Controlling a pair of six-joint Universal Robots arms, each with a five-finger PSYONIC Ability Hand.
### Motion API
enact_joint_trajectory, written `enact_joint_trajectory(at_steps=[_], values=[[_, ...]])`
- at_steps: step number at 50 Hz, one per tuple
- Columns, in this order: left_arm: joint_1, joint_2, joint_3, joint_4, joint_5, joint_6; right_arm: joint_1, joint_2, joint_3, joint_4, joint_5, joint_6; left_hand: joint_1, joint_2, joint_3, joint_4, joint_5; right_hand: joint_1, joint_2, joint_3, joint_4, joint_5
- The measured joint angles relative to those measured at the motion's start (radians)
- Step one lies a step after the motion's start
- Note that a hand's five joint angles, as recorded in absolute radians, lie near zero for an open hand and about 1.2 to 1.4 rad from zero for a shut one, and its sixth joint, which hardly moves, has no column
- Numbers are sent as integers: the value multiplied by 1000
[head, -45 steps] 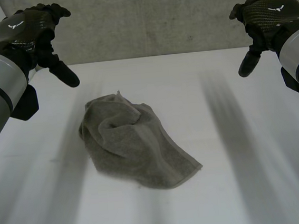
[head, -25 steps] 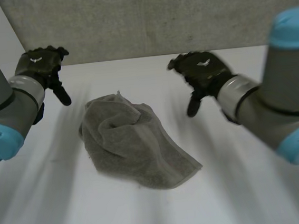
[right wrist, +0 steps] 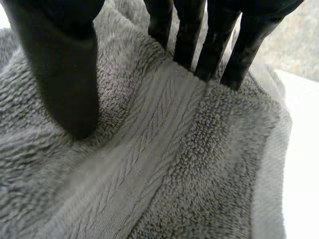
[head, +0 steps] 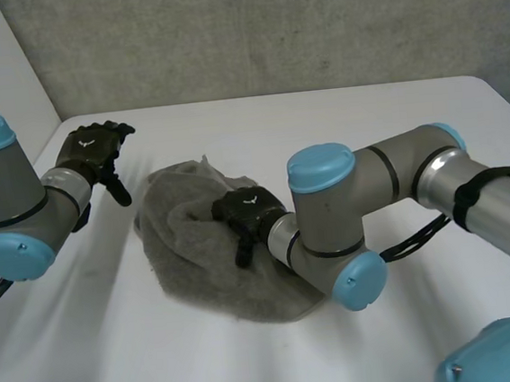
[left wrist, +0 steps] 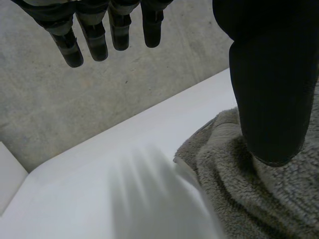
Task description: Fold the towel.
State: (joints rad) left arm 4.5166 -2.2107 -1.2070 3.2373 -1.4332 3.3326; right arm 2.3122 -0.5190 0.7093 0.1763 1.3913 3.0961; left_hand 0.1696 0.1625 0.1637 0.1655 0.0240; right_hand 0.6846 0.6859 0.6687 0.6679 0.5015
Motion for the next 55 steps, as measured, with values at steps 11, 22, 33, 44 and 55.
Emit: enact_joint_trajectory(at_steps=[11,22,33,44,55], values=[[5,10,-12,-6,-2,-1,-42,-133,-6,131,128,-28,0,0,0,0,0,630,632,637,665,649],[-16,46,-49,-11,-2,0,-160,-538,401,132,124,-311,0,0,0,0,0,630,632,645,665,649],[-90,73,-117,-15,-1,3,-393,-716,708,24,114,-417,3,12,10,0,0,630,633,650,665,649],[-148,79,-174,-36,-2,5,-528,-666,740,-88,113,-408,72,80,75,73,39,630,633,650,665,649],[-153,152,-293,-73,2,4,-563,-568,725,-137,121,-407,295,303,302,300,266,630,633,650,665,649]])
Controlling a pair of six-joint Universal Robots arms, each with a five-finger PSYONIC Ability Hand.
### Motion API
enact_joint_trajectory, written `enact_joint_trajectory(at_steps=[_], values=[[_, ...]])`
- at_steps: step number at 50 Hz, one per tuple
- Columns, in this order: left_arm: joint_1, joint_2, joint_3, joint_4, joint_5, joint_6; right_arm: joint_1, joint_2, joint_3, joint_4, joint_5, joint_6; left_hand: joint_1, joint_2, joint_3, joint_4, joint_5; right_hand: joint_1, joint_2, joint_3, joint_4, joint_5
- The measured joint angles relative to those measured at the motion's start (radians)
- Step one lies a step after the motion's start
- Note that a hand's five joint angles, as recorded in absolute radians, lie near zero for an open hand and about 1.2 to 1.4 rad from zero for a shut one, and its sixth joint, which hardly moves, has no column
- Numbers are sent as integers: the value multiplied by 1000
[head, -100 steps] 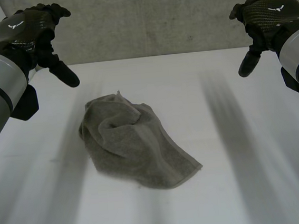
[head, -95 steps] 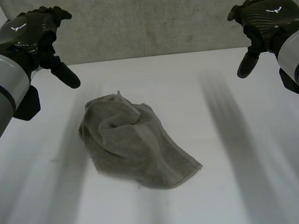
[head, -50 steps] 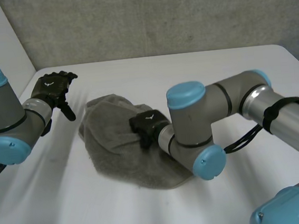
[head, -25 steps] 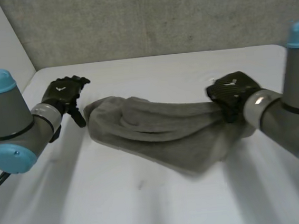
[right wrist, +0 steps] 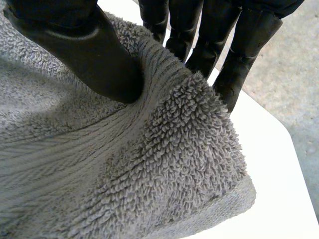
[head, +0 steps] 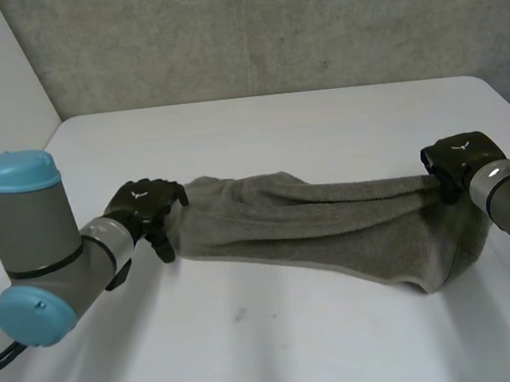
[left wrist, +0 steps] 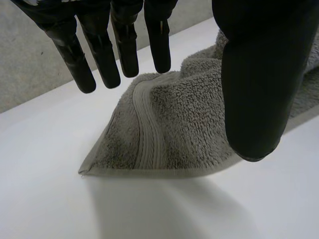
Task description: Fold the towel.
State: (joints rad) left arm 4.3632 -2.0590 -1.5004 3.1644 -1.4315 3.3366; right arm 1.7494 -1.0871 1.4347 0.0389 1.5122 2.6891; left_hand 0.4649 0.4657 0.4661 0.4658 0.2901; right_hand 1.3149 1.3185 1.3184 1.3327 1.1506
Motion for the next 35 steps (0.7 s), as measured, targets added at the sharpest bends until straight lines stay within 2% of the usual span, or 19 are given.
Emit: enact_joint_trajectory(at_steps=[7,13,22,29,35], values=[[9,56,-86,2,7,1,-24,21,1,-18,-3,-1,64,65,64,64,64,0,0,0,0,0],[13,51,-119,21,43,1,-28,28,0,-21,-5,-2,-15,-18,-17,-17,-19,0,0,0,0,0],[13,-48,-46,74,108,2,-22,33,7,-21,-6,-2,-40,-45,-45,-45,-47,0,0,0,0,0],[13,-138,46,82,113,9,-21,32,14,-22,-6,-2,-39,-42,-42,-43,-40,0,0,0,0,0],[11,-213,128,74,113,67,-21,32,17,-23,-7,-2,-3,-3,-5,-5,-3,0,0,0,0,0]])
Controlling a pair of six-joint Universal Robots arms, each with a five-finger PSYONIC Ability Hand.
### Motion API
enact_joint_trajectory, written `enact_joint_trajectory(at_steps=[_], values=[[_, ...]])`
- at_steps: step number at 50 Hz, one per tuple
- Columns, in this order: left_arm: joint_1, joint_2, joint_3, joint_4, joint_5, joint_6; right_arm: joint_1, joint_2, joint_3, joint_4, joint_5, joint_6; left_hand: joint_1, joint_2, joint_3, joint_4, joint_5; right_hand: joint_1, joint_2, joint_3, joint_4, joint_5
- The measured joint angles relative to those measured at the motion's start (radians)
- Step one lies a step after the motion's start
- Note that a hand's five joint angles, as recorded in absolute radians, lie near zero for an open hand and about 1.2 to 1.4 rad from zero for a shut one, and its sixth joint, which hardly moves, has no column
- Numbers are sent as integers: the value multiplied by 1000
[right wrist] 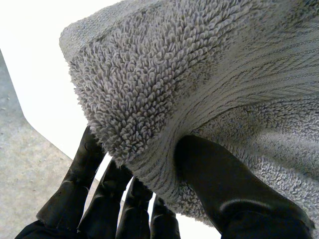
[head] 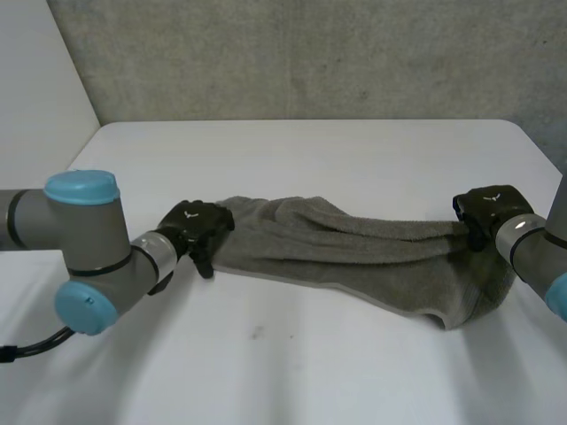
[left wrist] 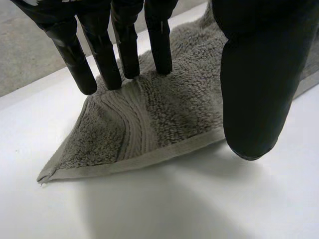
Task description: Fold the towel.
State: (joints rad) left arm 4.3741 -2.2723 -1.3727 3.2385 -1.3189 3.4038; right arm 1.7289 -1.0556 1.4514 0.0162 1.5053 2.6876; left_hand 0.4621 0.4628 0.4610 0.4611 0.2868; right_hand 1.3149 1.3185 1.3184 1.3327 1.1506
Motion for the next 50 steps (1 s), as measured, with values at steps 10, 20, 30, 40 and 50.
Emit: enact_joint_trajectory(at_steps=[10,20,30,40,50], values=[[-2,-64,76,4,-2,75,0,4,0,-1,-1,0,259,257,257,258,256,0,0,0,0,0],[-6,-69,100,8,-1,68,2,6,5,-1,-1,0,461,464,465,466,461,-1,0,0,0,0],[-8,-87,109,4,-3,67,3,9,6,-1,0,0,504,509,509,512,505,-1,0,0,0,0],[-7,-62,93,-31,-14,73,4,9,6,0,-2,0,705,735,738,741,715,-1,0,0,0,0],[-1,68,27,-108,-25,78,5,-50,7,15,-11,7,710,747,752,754,728,-1,0,0,6,0]])
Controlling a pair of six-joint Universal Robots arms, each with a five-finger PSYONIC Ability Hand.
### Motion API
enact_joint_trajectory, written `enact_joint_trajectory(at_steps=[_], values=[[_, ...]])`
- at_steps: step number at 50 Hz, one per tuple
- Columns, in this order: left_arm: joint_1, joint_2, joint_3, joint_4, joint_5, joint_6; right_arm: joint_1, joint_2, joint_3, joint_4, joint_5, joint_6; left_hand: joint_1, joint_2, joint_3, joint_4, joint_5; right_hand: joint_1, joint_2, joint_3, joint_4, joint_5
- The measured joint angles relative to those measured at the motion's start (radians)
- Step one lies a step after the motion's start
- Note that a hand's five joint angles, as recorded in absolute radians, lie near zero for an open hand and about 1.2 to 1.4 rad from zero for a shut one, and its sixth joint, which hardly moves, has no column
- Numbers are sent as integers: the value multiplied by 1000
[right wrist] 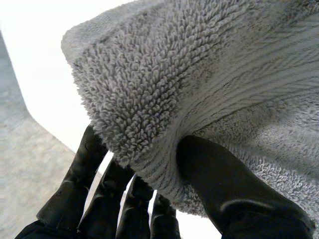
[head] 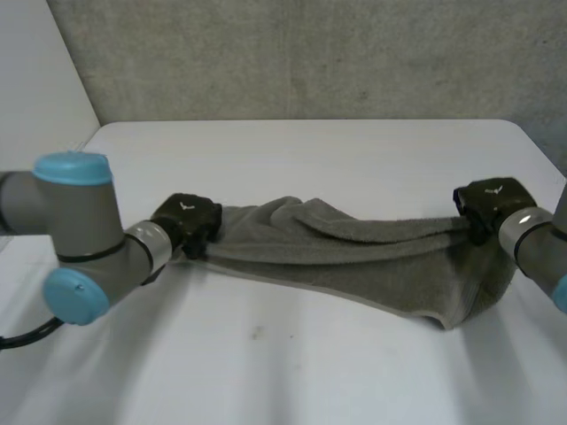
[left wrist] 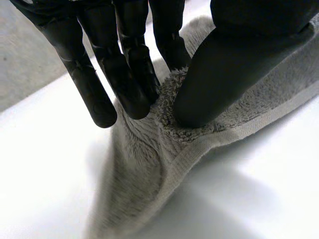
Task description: Fold the towel.
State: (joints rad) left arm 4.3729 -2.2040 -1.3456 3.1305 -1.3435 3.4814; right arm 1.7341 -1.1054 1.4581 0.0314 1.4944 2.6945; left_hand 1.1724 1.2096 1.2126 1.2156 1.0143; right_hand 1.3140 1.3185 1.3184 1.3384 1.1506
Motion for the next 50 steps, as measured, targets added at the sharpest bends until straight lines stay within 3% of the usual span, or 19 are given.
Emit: enact_joint_trajectory(at_steps=[6,12,18,25,28,30,33,35,41,50], values=[[8,198,-90,-49,1,-8,-1,-102,-11,54,-46,2,0,0,1,0,0,0,0,10,3,0],[7,427,-209,-79,8,-11,-6,-181,-93,239,-128,5,0,0,2,1,0,0,0,10,3,0],[8,542,-287,-75,12,-15,-5,-143,-240,372,-165,4,0,2,2,1,0,0,0,10,3,0],[9,446,-296,-52,5,-19,15,73,-473,420,-145,1,0,3,3,1,0,-8,-10,-2,-8,-10],[9,353,-272,-43,-1,-20,43,192,-589,425,-118,0,0,3,3,1,0,-413,-423,-405,-418,-430],[10,284,-245,-36,-9,-20,66,278,-676,426,-85,2,0,3,3,1,0,-810,-799,-778,-790,-831],[11,218,-210,-28,-29,-22,84,341,-750,425,-42,6,0,3,3,1,0,-1033,-1045,-1044,-1061,-1084],[12,187,-190,-23,-47,-24,90,359,-778,424,-16,11,0,3,3,1,0,-1068,-1065,-1077,-1086,-1098],[22,144,-149,-11,-98,-37,88,289,-735,413,24,37,0,3,3,1,0,-1084,-1065,-1078,-1086,-1098],[34,150,-147,7,-110,-64,43,11,-330,310,-34,4,0,3,3,1,0,-994,-1023,-1000,-1020,-994]])
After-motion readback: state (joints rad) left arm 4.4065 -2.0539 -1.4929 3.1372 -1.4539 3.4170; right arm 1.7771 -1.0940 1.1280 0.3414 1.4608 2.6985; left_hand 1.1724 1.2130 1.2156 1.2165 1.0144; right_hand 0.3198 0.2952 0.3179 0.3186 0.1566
